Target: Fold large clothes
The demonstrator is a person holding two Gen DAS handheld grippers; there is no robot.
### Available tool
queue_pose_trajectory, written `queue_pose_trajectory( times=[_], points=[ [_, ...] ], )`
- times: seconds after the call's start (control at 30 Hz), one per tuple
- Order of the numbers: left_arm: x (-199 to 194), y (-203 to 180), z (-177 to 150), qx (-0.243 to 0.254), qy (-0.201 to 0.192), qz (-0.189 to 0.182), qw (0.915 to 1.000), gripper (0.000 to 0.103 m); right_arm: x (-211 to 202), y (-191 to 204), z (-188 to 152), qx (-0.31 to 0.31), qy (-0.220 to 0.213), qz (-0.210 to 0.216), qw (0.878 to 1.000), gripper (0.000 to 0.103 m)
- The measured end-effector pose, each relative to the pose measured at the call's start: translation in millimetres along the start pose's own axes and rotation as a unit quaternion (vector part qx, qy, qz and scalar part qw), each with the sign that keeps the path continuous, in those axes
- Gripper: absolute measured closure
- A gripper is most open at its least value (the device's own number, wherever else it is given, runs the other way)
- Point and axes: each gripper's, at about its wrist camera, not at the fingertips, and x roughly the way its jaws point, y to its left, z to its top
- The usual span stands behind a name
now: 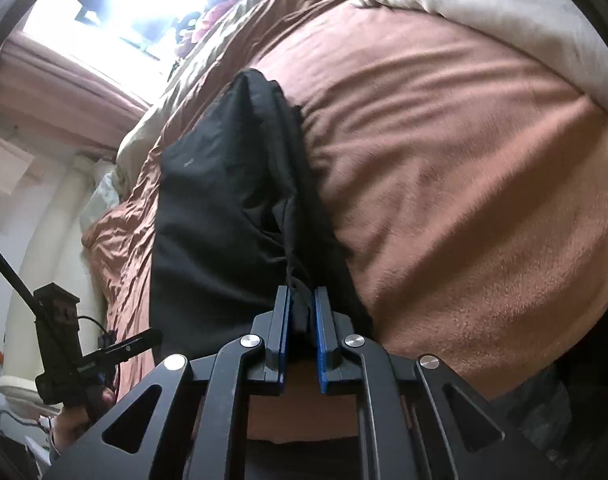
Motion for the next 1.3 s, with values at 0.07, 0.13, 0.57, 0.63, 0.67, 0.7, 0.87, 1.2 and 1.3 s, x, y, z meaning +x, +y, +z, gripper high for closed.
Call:
queue_pose_trajectory(
  times=[0.07, 0.13, 0.57, 0.63, 0.67, 0.7, 0.87, 1.2, 1.3],
  points=[
    [-1, -2, 0, 0.006, 0.000, 0.005, 1.0000, 0.040, 0, 0, 1, 0.007, 0.002, 0.001, 1.000, 0.096],
    [-5, -2, 1, 0.011, -0.001, 0.006, 0.9999, 0.040, -5, 5, 3, 0.013, -0.002, -0.002, 1.000, 0.095],
    [-24, 26, 46, -0.020, -0.038, -0.012, 0.9990, 0.038, -25, 53, 61, -0.075, -0.014, -0.015, 0.997, 0.034],
    [-22, 33, 54, -0.029, -0.044, -0.014, 0.9985, 0.038, -12, 54, 77, -0.086, 0.009, -0.011, 0.996, 0.034],
    [-21, 36, 59, -0.034, -0.045, -0.018, 0.9983, 0.038, -5, 54, 84, -0.089, 0.021, -0.007, 0.996, 0.034],
    [-18, 40, 65, -0.039, -0.045, -0.024, 0.9979, 0.037, 4, 52, 93, -0.090, 0.033, -0.001, 0.995, 0.034],
    [0, 51, 87, -0.062, -0.043, -0.046, 0.9961, 0.034, 51, 35, 131, -0.063, 0.091, 0.045, 0.993, 0.034],
    [21, 60, 104, -0.064, -0.046, -0.068, 0.9945, 0.034, 102, 16, 160, -0.041, 0.131, 0.100, 0.985, 0.034],
    [26, 64, 108, -0.066, -0.047, -0.073, 0.9940, 0.034, 117, 10, 163, -0.034, 0.146, 0.115, 0.982, 0.034]
  ],
)
